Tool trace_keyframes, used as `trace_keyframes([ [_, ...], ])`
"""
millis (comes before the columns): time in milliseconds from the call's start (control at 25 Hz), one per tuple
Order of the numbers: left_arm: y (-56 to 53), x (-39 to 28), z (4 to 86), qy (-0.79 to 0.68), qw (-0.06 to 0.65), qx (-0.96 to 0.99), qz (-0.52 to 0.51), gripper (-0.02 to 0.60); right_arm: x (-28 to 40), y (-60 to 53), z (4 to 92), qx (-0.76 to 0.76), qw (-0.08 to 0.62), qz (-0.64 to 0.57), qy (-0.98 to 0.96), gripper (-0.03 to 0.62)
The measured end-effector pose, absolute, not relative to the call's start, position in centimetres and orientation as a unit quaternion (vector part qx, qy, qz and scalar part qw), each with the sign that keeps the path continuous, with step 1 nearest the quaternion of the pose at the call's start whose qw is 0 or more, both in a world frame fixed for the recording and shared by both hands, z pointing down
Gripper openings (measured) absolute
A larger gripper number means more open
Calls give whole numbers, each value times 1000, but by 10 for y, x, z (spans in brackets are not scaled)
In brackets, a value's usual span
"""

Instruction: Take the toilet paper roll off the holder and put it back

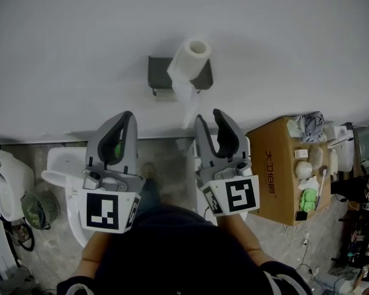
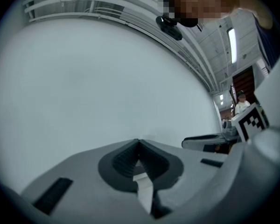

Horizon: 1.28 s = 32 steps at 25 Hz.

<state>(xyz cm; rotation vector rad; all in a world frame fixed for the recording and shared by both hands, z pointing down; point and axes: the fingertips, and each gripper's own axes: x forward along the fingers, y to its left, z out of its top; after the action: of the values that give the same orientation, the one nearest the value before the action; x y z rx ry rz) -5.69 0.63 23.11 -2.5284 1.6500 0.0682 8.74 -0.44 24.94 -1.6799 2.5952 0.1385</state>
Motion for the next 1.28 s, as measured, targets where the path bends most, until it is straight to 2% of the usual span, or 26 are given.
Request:
trace_keyframes([
  [600,-110,-49,233,490,52,-870,24,2,82,-104,248,-579,22,46,814,176],
  [1280,-156,-50,243,427,43,-903,39,2,70,-140,259,-604,-6,7,797,293],
])
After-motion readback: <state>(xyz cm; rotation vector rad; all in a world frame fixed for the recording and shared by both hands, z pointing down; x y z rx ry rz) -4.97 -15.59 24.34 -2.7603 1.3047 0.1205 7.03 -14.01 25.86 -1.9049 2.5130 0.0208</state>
